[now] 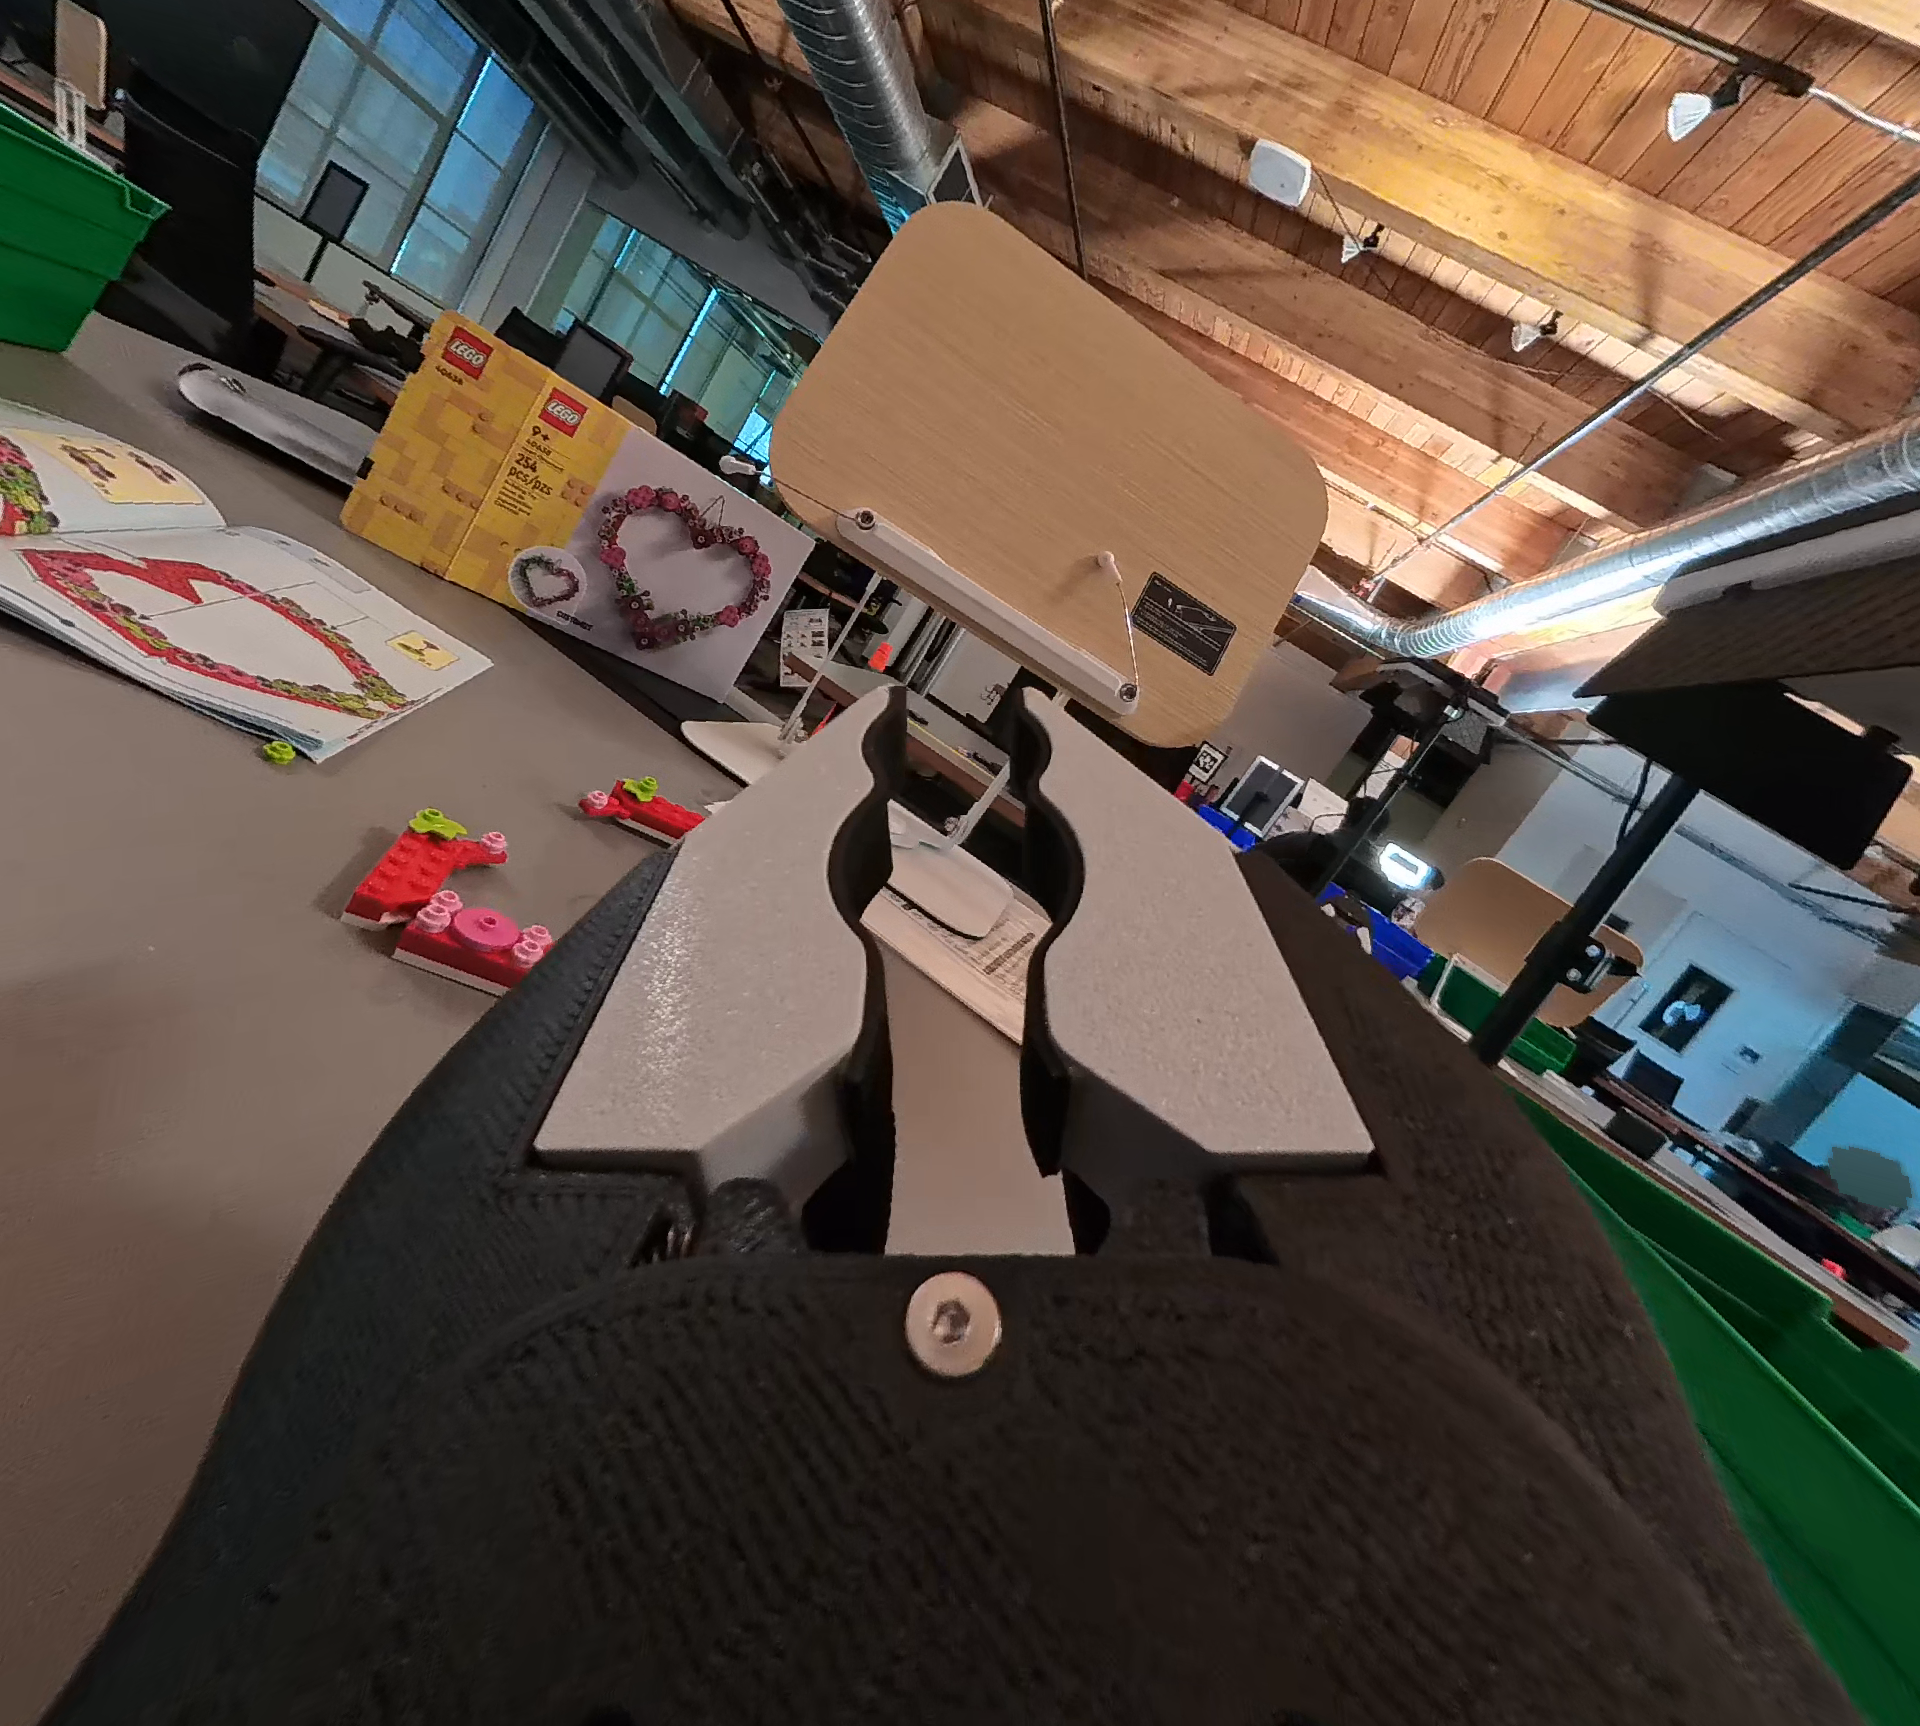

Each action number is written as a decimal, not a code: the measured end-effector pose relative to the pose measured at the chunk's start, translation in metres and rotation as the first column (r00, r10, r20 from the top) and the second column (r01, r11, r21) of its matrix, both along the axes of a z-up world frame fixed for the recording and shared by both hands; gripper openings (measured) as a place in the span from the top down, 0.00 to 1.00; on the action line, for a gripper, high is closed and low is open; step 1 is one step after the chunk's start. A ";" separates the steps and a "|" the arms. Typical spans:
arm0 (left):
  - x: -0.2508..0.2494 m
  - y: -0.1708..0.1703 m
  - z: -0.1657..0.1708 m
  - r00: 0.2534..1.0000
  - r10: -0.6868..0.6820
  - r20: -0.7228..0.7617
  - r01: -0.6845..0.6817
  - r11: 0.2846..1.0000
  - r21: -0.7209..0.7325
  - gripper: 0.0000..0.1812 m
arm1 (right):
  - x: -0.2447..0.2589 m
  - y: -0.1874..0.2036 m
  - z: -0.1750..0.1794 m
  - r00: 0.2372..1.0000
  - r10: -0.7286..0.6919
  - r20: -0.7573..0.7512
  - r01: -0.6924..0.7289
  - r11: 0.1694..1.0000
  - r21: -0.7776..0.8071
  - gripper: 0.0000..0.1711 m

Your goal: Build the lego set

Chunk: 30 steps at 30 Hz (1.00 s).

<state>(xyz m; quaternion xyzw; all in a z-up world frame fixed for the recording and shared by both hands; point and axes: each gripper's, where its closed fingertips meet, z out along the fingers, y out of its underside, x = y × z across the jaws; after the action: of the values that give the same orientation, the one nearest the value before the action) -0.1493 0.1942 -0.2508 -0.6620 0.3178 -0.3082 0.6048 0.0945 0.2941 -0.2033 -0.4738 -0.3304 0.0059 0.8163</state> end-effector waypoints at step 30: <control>-0.050 0.034 -0.004 0.935 0.355 -0.007 -0.355 0.935 0.002 0.85 | -0.002 0.002 -0.004 1.000 0.001 0.013 0.000 1.000 -0.015 0.90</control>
<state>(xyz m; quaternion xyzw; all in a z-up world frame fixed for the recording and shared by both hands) -0.1990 0.2279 -0.2546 -0.7094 0.1957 -0.1915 0.6495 0.0928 0.2964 -0.2069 -0.4801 -0.3359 0.0056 0.8104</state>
